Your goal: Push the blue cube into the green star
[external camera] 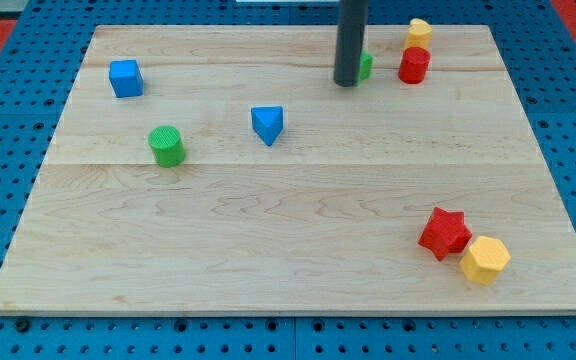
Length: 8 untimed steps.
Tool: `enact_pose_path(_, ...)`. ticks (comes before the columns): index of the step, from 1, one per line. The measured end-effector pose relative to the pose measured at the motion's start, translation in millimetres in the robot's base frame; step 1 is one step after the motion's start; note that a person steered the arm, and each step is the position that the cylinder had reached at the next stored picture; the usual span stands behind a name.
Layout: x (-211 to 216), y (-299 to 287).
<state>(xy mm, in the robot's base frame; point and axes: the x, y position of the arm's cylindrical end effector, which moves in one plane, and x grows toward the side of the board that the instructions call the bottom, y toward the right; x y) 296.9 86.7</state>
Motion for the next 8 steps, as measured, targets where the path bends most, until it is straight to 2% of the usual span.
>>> enact_pose_path(1, -20.3, 15.4)
enact_pose_path(2, -9.1, -25.9)
enact_pose_path(5, 61.3, -250.1)
enact_pose_path(6, 49.7, -360.5)
enact_pose_path(7, 11.1, -343.6)
enact_pose_path(8, 4.2, -223.6)
